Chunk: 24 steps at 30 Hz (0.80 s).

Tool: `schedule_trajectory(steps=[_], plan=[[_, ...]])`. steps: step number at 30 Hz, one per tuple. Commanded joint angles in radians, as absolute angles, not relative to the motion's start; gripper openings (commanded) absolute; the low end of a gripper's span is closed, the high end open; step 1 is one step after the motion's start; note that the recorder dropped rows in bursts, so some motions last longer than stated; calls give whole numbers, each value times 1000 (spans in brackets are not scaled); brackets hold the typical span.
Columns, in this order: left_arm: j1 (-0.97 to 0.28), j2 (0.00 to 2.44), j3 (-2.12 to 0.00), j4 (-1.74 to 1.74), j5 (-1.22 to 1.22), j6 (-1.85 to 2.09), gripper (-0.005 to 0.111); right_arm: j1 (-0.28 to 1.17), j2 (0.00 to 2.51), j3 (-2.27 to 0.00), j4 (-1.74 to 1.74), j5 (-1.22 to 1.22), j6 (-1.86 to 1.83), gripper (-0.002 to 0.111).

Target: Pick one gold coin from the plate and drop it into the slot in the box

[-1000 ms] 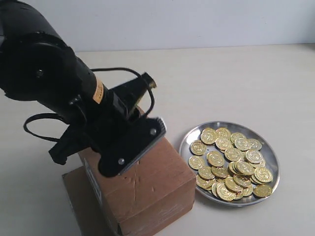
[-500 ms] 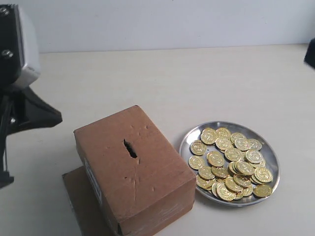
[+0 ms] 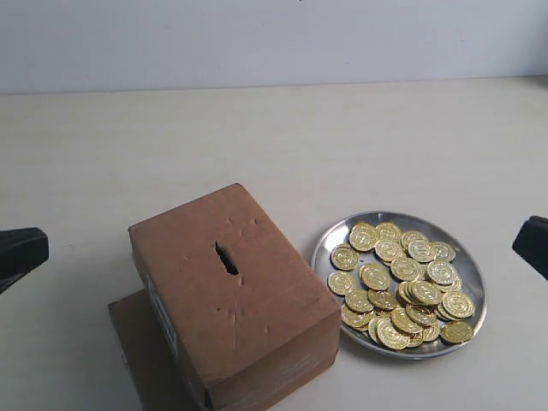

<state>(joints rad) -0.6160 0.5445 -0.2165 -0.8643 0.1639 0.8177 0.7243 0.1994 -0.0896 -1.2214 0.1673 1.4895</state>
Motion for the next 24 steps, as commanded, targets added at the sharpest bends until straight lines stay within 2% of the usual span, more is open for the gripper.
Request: schedule_trajectory(steps=[1,4,10,20,24], plan=[[-615,495,-103,-1043,55,803,0,722,80,-14,-1439,240,1765,0],[-615,477,-44,-1112,0,803,0,722,12,0,-1474,265,1832,0],[-615,462,0,-1145,-85,773,0,722,0,0,-1466,242,1742,0],[-615,462,0,-1022,-68,789,0,722,0,0,-1399,247,1744,0],[-615,462,0,-1017,-65,811,0,722,0,0,-1331,210,1882,0]])
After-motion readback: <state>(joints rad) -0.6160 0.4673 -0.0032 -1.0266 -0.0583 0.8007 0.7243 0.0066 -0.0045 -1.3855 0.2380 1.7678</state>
